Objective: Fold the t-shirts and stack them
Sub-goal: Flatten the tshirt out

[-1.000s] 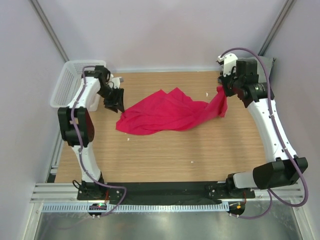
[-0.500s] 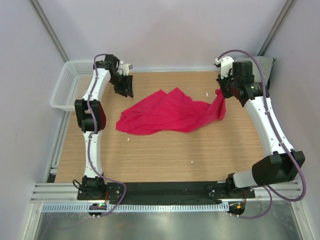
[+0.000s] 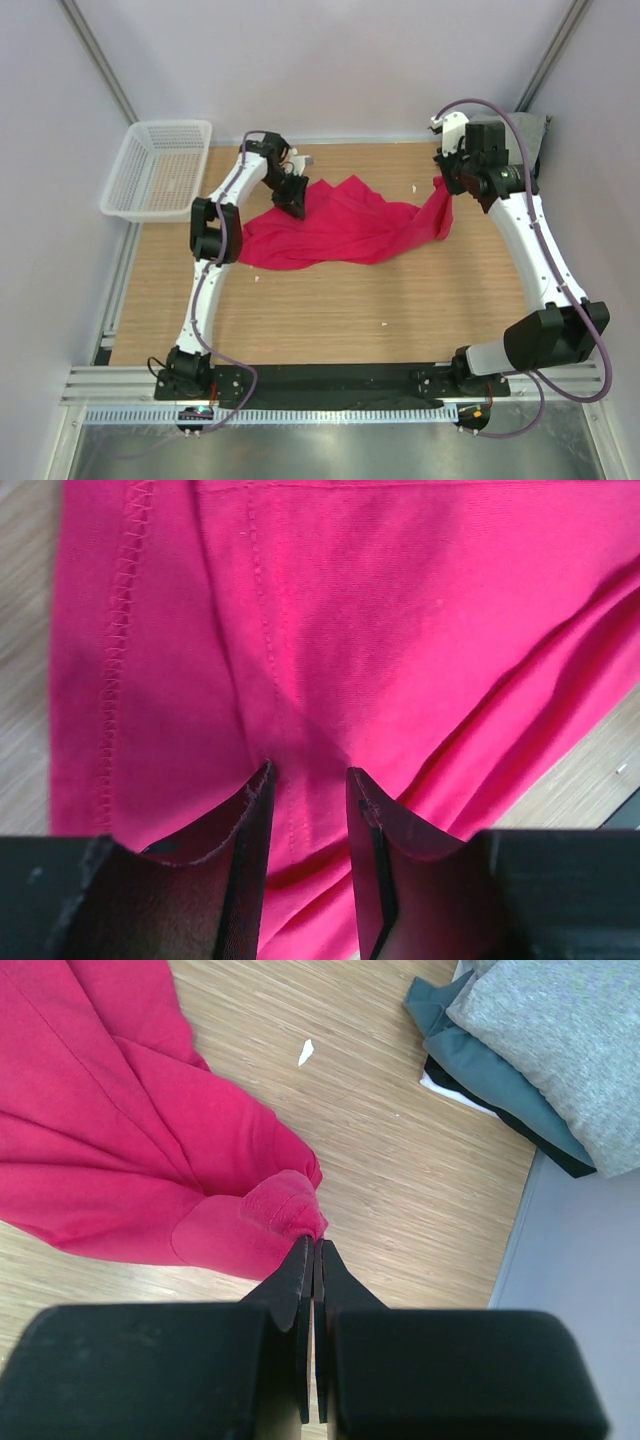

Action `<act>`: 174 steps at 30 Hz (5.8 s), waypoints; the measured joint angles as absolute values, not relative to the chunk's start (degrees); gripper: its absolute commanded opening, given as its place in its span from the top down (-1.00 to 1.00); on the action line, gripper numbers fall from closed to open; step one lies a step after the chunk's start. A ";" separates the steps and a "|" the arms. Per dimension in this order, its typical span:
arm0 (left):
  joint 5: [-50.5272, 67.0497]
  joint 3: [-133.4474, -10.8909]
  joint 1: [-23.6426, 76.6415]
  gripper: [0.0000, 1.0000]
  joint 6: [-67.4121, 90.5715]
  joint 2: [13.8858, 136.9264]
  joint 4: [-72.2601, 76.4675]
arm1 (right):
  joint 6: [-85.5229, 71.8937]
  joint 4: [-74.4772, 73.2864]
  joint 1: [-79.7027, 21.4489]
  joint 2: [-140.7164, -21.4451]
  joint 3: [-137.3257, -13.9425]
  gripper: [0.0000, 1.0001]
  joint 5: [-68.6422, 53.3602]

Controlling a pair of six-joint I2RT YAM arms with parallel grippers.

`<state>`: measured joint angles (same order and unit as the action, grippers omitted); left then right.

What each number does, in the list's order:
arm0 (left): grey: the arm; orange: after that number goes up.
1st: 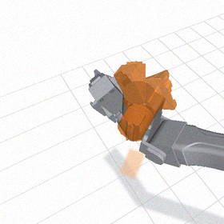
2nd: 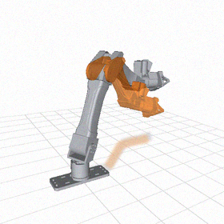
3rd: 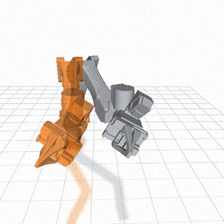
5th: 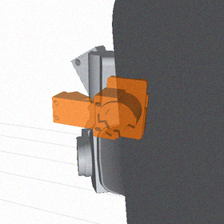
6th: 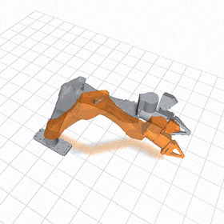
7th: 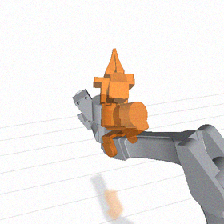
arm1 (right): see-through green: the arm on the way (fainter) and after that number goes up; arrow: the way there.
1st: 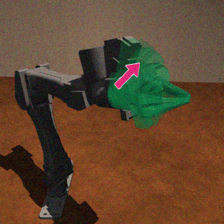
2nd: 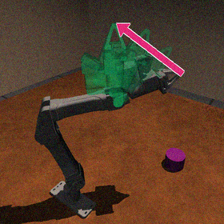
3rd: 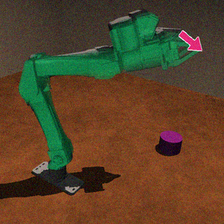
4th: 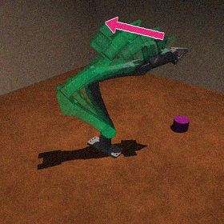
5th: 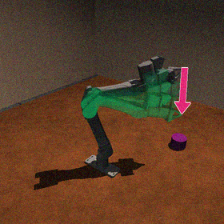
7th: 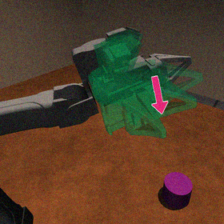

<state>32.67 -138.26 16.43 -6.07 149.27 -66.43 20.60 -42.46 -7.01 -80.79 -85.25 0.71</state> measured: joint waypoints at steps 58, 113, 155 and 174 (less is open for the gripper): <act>27.31 -122.69 11.33 0.20 -3.01 138.39 -64.71 | 22.35 -41.12 -6.76 -81.76 -82.39 0.98 0.97; 26.55 -118.74 13.63 0.22 -2.15 138.06 -64.34 | 23.73 -40.29 -6.26 -81.82 -80.77 0.98 1.13; 22.92 -118.78 14.02 0.33 -2.00 137.99 -63.99 | 24.12 -39.44 -6.24 -81.82 -79.70 0.98 1.13; 22.39 -118.78 14.26 1.00 -2.52 137.97 -63.99 | 24.14 -39.22 -6.17 -81.82 -79.35 0.98 1.15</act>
<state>22.39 -118.78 14.26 -2.52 137.97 -63.99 24.14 -39.22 -6.17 -81.82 -79.35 1.15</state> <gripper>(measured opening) 0.004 0.028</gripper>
